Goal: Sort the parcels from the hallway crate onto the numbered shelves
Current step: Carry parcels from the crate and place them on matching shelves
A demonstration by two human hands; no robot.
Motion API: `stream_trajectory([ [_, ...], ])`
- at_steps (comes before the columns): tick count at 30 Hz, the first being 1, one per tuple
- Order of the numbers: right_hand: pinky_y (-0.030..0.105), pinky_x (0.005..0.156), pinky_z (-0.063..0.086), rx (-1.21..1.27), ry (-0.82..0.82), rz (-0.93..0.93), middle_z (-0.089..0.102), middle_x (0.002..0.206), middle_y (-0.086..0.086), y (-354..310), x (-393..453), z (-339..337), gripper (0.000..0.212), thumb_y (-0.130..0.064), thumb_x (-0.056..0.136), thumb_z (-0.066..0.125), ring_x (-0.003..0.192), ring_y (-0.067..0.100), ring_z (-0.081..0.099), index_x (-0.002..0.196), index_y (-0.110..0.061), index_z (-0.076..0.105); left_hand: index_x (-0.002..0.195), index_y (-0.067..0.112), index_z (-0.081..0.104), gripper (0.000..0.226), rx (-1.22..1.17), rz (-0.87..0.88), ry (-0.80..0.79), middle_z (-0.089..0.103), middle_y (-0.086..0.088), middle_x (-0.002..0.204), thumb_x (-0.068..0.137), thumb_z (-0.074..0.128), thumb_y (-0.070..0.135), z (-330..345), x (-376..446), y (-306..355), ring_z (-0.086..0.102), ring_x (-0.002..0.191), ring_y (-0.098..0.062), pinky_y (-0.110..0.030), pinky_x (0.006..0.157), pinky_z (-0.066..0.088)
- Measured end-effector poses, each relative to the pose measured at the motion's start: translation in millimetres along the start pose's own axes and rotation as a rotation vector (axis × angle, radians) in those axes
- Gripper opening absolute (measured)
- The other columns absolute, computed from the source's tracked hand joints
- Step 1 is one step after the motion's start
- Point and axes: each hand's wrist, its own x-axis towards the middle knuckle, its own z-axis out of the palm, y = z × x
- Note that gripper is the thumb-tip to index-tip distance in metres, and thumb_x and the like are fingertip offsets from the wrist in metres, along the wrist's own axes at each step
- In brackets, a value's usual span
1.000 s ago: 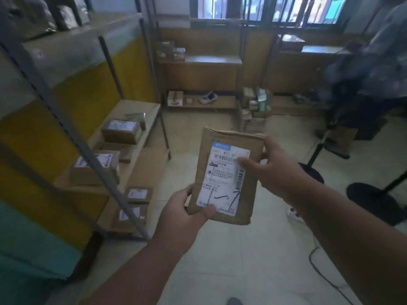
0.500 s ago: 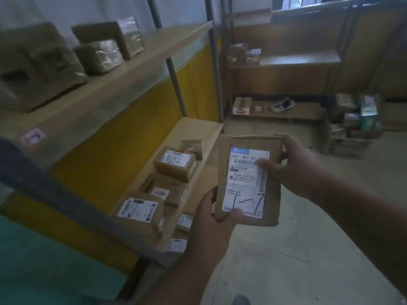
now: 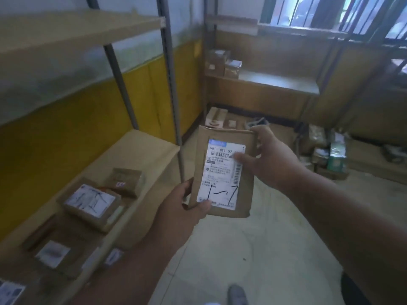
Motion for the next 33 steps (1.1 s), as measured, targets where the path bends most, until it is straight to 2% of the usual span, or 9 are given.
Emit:
stream_trajectory([
  [3, 0.043, 0.072, 0.061, 0.041, -0.156, -0.042, 0.06, 0.094, -0.012, 4.3, 60.6, 12.0, 0.057, -0.037, 0.088, 0.071, 0.084, 0.012, 0.066, 0.133, -0.041, 0.037, 0.124, 0.033, 0.062, 0.041, -0.021, -0.074, 0.116, 0.074, 0.015, 0.11, 0.089, 0.074, 0.015, 8.3, 36.8, -3.8, 0.073, 0.085, -0.018, -0.03, 0.067, 0.058],
  [6, 0.045, 0.075, 0.061, 0.049, -0.336, -0.134, 0.059, 0.097, -0.01, -6.3, 114.4, 36.0, 0.055, -0.028, 0.091, 0.069, 0.09, 0.017, 0.066, 0.134, -0.041, 0.038, 0.113, 0.033, 0.063, 0.035, -0.046, -0.146, 0.271, 0.073, 0.014, 0.107, 0.088, 0.074, 0.011, 6.2, 61.6, -4.7, 0.072, 0.086, -0.012, -0.019, 0.062, 0.055],
  [12, 0.038, 0.065, 0.06, 0.026, -0.5, -0.266, 0.061, 0.098, -0.01, -55.6, 207.1, 120.7, 0.061, -0.031, 0.09, 0.069, 0.082, 0.014, 0.066, 0.14, -0.04, 0.035, 0.099, 0.043, 0.07, 0.033, -0.139, -0.305, 0.539, 0.075, 0.011, 0.107, 0.079, 0.081, 0.019, -42.9, 121.1, -30.5, 0.073, 0.093, -0.017, -0.044, 0.081, 0.062],
  [17, 0.042, 0.061, 0.062, -0.067, -0.58, -0.328, 0.065, 0.095, -0.008, -85.2, 270.5, 182.3, 0.066, -0.037, 0.086, 0.073, 0.076, 0.017, 0.068, 0.139, -0.042, 0.034, 0.109, 0.039, 0.072, 0.025, -0.062, -0.37, 0.546, 0.075, 0.015, 0.107, 0.085, 0.075, 0.031, -82.4, 170.3, -44.6, 0.071, 0.078, -0.009, -0.029, 0.071, 0.056],
  [20, 0.033, 0.059, 0.057, -0.124, -0.647, -0.408, 0.065, 0.095, -0.007, -100.3, 299.9, 208.9, 0.068, -0.036, 0.088, 0.072, 0.076, 0.014, 0.066, 0.144, -0.04, 0.033, 0.114, 0.042, 0.069, 0.045, -0.035, -0.435, 0.591, 0.075, 0.017, 0.105, 0.069, 0.07, 0.049, -89.7, 185.8, -50.8, 0.072, 0.079, -0.012, -0.04, 0.082, 0.061],
  [22, 0.024, 0.052, 0.046, -0.169, -0.686, -0.48, 0.061, 0.095, -0.007, -113.3, 317.5, 225.0, 0.069, -0.036, 0.089, 0.071, 0.071, 0.006, 0.059, 0.146, -0.037, 0.032, 0.103, 0.039, 0.072, 0.035, 0.001, -0.499, 0.669, 0.076, 0.018, 0.095, 0.07, 0.073, 0.046, -93.2, 193.6, -52.2, 0.073, 0.077, -0.01, -0.045, 0.081, 0.062],
  [26, 0.032, 0.055, 0.054, -0.21, -0.773, -0.597, 0.059, 0.09, -0.01, -134.3, 351.4, 267.8, 0.067, -0.033, 0.091, 0.07, 0.07, 0.01, 0.06, 0.145, -0.037, 0.032, 0.081, 0.042, 0.07, 0.012, 0.012, -0.612, 0.891, 0.076, 0.015, 0.08, 0.073, 0.079, 0.041, -101.4, 223.8, -64.4, 0.074, 0.077, -0.008, -0.04, 0.079, 0.062],
  [30, 0.045, 0.068, 0.061, -0.265, -0.88, -0.685, 0.066, 0.103, 0.004, -147.7, 389.8, 319.0, 0.071, -0.031, 0.087, 0.073, 0.079, 0.025, 0.067, 0.146, -0.033, 0.032, 0.089, 0.027, 0.075, 0.029, -0.08, -0.73, 1.032, 0.075, 0.005, 0.074, 0.066, 0.078, 0.044, -93.5, 267.0, -70.9, 0.073, 0.076, -0.017, -0.034, 0.076, 0.061],
  [33, 0.048, 0.062, 0.062, -0.36, -0.947, -0.729, 0.067, 0.093, 0.011, -154.4, 406.1, 348.9, 0.072, -0.029, 0.088, 0.073, 0.073, 0.03, 0.069, 0.146, -0.031, 0.03, 0.101, 0.02, 0.076, 0.028, -0.205, -0.783, 1.148, 0.074, 0.004, 0.071, 0.077, 0.08, 0.035, -81.2, 291.1, -76.7, 0.068, 0.064, -0.012, -0.021, 0.061, 0.051],
])
